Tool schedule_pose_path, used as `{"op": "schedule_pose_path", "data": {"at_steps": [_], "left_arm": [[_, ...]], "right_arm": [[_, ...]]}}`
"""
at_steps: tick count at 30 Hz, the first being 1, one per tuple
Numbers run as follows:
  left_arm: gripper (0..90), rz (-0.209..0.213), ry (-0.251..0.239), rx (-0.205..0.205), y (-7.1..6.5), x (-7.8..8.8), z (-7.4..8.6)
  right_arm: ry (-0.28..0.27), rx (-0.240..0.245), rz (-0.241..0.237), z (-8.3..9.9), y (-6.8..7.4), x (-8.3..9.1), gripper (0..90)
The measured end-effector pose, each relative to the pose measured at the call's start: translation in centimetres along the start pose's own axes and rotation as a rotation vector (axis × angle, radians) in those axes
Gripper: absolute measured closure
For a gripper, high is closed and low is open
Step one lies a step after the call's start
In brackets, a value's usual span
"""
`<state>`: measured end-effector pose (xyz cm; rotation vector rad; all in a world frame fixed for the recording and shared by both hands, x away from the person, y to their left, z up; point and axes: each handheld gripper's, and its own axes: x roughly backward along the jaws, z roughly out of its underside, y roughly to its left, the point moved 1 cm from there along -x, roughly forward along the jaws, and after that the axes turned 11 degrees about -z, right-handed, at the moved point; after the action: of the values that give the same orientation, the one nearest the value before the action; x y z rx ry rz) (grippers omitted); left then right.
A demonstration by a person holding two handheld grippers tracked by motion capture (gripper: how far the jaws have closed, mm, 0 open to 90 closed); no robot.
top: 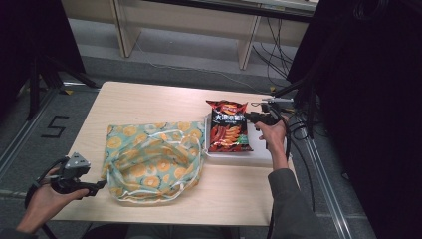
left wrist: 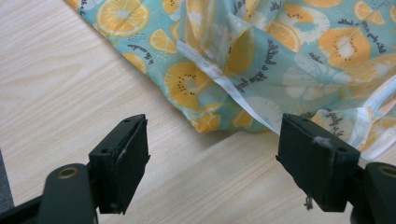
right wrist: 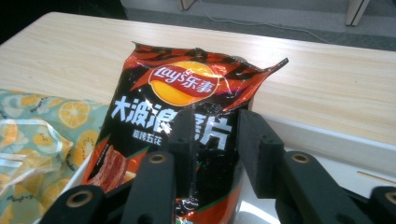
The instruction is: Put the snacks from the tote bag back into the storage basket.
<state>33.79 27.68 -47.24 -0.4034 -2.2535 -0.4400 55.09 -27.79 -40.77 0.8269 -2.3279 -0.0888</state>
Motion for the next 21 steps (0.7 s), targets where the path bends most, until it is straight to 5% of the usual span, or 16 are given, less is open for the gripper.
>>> {"op": "schedule_pose_path", "data": {"at_steps": [1, 3, 5, 6, 8, 12, 21], "left_arm": [[23.9, -0.006, -0.013, 0.026, -0.1, -0.1, 0.0], [23.9, -0.001, 0.004, 0.002, 0.2, 0.1, 0.0], [24.0, -0.007, -0.017, 0.046, 0.1, 0.0, 0.0], [24.0, -0.017, -0.026, 0.034, 0.2, 0.1, 0.0], [24.0, -0.005, -0.016, 0.043, 0.1, 0.1, 0.0], [24.0, -0.008, -0.023, 0.028, -0.1, 0.4, -0.1], [23.6, -0.010, -0.035, 0.041, -0.1, 0.9, -0.1]], "right_arm": [[-0.001, 0.000, 0.006, 0.0, 0.1, 0.1, 66.7], [-0.009, -0.009, 0.014, -0.1, 0.6, 0.3, 64.4], [-0.022, -0.009, 0.004, -0.1, 1.2, 0.3, 62.3], [-0.020, 0.024, -0.006, -0.2, 1.2, 0.5, 61.3], [-0.026, 0.002, -0.014, -0.1, 2.2, 0.7, 59.3], [-0.030, 0.078, -0.004, -0.3, 3.4, 1.4, 53.4], [-0.094, 0.082, -0.055, 1.4, 6.3, 2.1, 44.7]]}}
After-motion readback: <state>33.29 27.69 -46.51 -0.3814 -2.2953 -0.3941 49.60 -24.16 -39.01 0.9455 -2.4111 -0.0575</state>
